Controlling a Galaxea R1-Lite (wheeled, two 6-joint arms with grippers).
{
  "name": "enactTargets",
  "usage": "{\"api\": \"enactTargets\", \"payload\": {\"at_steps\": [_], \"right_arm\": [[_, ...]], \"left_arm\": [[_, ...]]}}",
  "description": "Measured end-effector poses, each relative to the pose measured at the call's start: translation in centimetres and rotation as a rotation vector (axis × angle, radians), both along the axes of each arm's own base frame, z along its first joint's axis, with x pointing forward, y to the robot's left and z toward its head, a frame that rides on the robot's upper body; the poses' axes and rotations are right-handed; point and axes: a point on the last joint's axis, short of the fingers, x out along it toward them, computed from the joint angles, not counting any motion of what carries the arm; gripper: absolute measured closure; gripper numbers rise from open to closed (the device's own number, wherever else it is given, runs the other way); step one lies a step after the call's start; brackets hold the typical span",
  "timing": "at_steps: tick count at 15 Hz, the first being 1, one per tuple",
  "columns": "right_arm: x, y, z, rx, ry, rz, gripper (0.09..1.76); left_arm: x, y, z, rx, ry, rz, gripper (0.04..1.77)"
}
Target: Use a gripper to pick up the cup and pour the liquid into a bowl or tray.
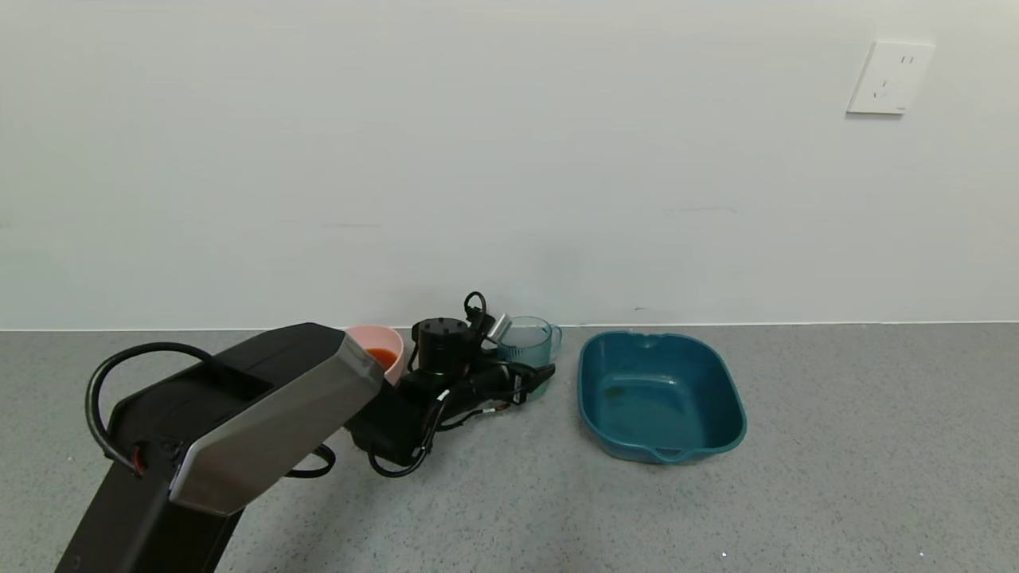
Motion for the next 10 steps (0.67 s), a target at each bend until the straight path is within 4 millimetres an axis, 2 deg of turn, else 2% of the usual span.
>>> {"api": "enactTargets", "payload": {"at_steps": [5, 6, 10], "right_arm": [[0.0, 0.0, 0.0, 0.0, 0.0, 0.0, 0.14], [0.0, 0.0, 0.0, 0.0, 0.0, 0.0, 0.14], [0.0, 0.0, 0.0, 0.0, 0.0, 0.0, 0.14]], "left_arm": [[-0.01, -0.01, -0.12, 0.002, 0.002, 0.001, 0.49], [-0.02, -0.01, -0.14, 0.002, 0.003, 0.0, 0.41], [-0.04, 0.05, -0.24, 0.004, 0.015, 0.002, 0.28]]}}
